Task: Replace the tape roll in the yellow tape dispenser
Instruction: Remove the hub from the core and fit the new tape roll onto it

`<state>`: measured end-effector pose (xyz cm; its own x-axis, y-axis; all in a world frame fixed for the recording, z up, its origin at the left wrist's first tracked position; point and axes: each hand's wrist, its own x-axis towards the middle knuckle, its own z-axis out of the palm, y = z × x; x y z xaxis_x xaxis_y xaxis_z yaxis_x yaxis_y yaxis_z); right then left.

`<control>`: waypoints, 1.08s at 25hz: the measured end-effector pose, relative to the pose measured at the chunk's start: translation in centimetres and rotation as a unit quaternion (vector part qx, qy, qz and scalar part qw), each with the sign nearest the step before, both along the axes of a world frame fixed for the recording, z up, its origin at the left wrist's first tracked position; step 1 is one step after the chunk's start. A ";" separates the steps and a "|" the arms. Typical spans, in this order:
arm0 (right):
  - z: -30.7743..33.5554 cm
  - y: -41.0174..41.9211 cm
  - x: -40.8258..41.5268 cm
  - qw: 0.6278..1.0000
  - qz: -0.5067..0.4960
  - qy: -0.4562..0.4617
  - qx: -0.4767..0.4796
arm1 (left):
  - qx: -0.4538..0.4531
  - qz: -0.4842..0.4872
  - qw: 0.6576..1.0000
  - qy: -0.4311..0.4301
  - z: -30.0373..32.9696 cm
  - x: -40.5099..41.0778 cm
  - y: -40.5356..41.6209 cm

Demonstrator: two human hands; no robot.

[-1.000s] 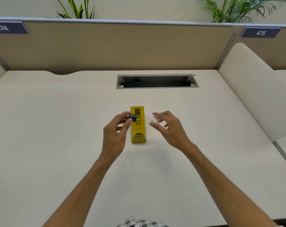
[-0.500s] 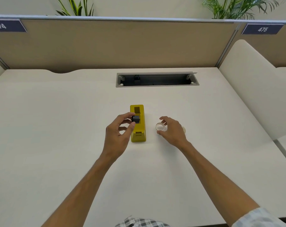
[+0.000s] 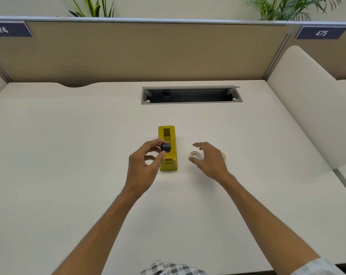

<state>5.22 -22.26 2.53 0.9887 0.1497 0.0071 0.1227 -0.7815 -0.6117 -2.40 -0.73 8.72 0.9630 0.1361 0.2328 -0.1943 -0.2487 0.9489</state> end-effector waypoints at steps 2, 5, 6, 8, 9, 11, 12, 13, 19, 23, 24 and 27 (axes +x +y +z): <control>1.6 0.9 -1.1 0.994 -0.010 -0.016 0.111 | -0.001 -0.003 1.000 0.002 0.0 -0.1 -0.1; 4.6 2.8 -3.1 0.964 0.024 0.013 0.266 | -0.005 -0.016 1.000 0.002 -0.2 -0.3 -0.5; 5.4 3.4 -3.7 0.951 0.042 0.023 0.305 | -0.007 -0.021 1.000 0.000 -0.1 -0.4 -0.6; 6.6 4.5 -4.8 0.934 0.061 0.030 0.351 | -0.017 -0.029 0.999 -0.007 0.0 -0.6 -0.6; 6.9 4.9 -5.2 0.930 0.058 0.029 0.361 | -0.027 -0.032 0.999 -0.011 0.2 -0.6 -0.6; 7.2 5.3 -5.6 0.926 0.039 0.032 0.373 | -0.051 -0.042 0.998 -0.011 0.5 -0.6 -0.5; 7.3 5.4 -5.6 0.925 0.034 0.036 0.377 | -0.063 -0.045 0.997 -0.008 0.6 -0.7 -0.4; 7.4 5.4 -5.6 0.923 0.034 0.041 0.381 | -0.073 -0.047 0.996 -0.006 0.8 -0.7 -0.4; 7.6 4.9 -5.7 0.904 0.048 0.046 0.423 | -0.098 -0.057 0.994 -0.004 0.9 -1.0 -0.3; 7.6 4.4 -5.5 0.897 0.057 0.060 0.433 | -0.113 -0.026 0.992 0.039 0.8 -0.8 -0.5; 7.6 4.4 -5.5 0.896 0.060 0.062 0.436 | -0.110 -0.027 0.993 0.044 0.8 -0.7 -0.5; 7.6 4.1 -5.5 0.894 0.074 0.061 0.437 | -0.113 -0.038 0.991 0.057 0.5 -0.7 -0.5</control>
<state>-0.33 -18.19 10.17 0.9602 0.2678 0.0791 0.0761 0.0217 -0.9969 -3.09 -1.27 9.20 0.9907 0.0991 0.0933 -0.0923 -0.0152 0.9956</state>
